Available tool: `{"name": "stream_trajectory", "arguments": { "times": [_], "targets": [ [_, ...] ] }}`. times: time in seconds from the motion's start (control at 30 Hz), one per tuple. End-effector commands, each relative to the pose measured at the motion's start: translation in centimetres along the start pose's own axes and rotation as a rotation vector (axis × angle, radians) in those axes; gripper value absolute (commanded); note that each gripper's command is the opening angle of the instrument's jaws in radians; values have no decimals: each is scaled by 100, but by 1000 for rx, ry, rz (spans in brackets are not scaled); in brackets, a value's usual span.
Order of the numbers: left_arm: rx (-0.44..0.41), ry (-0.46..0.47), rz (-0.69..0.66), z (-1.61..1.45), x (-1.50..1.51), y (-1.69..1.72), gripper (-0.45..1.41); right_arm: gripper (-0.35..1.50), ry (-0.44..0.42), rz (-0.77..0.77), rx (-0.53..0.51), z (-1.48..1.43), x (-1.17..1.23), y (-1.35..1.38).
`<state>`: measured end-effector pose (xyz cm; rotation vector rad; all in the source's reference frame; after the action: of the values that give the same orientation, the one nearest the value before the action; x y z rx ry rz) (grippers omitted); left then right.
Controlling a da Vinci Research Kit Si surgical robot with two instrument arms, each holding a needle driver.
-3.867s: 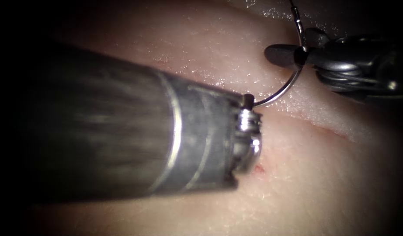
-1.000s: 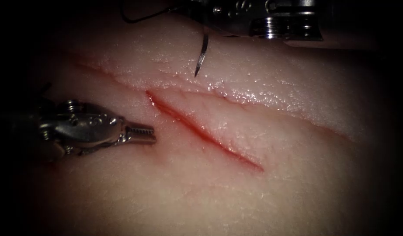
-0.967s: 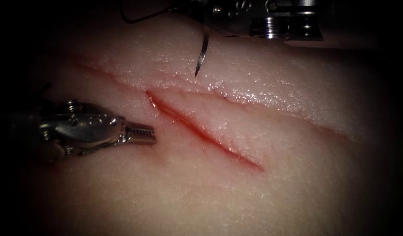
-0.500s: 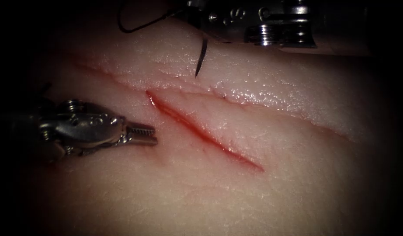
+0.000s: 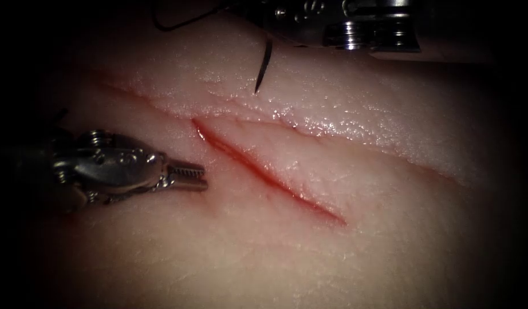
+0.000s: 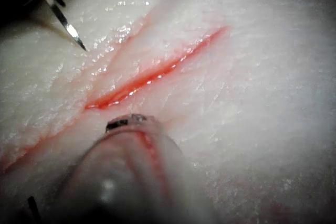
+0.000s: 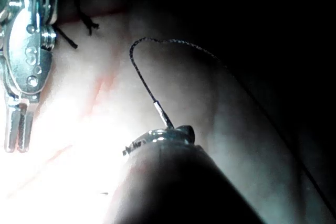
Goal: Wound Closure
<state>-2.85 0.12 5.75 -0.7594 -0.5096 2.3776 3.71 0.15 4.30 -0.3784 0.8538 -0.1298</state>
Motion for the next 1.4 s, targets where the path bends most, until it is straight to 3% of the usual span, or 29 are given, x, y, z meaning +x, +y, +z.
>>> {"name": "stream_trajectory", "arguments": {
  "times": [0.03,0.5,1.4],
  "targets": [
    [-2,0,1,9,-1,2,10,-35,-3,-6,-1,11,0,-1],
    [-7,-2,6,9,1,4,9,-35,-10,0,0,15,5,2],
    [7,-7,8,-7,10,-3,9,-35,-20,-56,44,24,12,-51]
  ]
}}
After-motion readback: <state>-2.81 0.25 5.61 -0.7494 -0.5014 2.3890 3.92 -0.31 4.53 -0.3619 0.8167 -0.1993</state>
